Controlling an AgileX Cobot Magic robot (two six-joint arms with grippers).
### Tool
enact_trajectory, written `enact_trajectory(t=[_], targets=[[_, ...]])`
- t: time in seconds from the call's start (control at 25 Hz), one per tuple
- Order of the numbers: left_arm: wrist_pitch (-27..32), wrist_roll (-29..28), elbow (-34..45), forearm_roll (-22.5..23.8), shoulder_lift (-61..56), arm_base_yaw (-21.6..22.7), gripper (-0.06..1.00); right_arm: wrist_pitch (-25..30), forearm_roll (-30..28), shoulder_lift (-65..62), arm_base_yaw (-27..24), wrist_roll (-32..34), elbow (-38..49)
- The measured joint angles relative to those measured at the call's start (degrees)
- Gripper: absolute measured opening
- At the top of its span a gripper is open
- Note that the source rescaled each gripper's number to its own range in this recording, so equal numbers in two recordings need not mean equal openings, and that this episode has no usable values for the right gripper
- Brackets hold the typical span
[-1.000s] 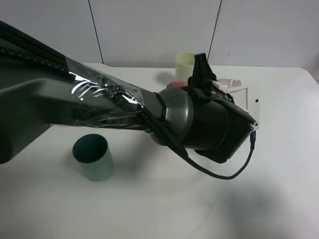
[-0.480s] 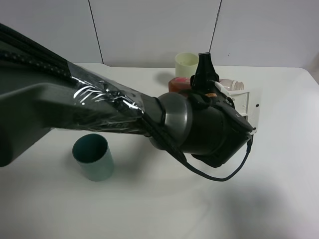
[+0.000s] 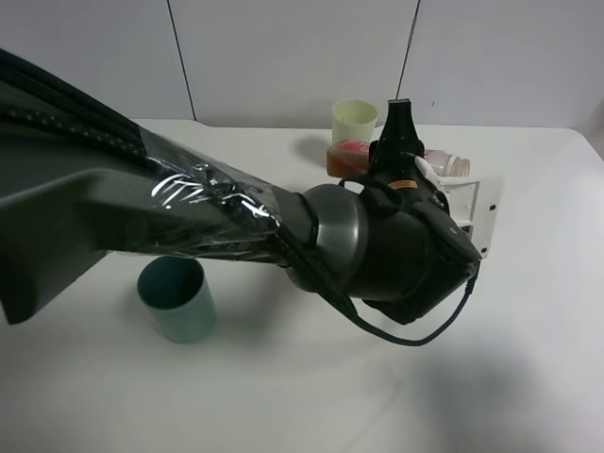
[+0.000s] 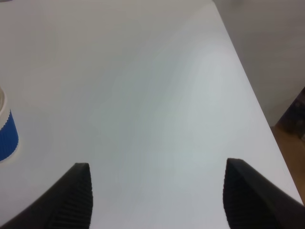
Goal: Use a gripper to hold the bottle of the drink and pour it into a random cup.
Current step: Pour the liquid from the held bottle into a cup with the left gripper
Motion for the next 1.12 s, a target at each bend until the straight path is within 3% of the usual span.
enact_trajectory(t=[0.32, 1.12], targets=[[0.06, 0.00, 0.00, 3.59, 0.00, 0.00, 0.00, 0.00, 0.00, 0.00, 0.00, 0.00, 0.00], [0.37, 0.00, 0.02, 7.35, 1.96, 0.40, 0.00, 0.00, 0.00, 0.00, 0.00, 0.00, 0.00]])
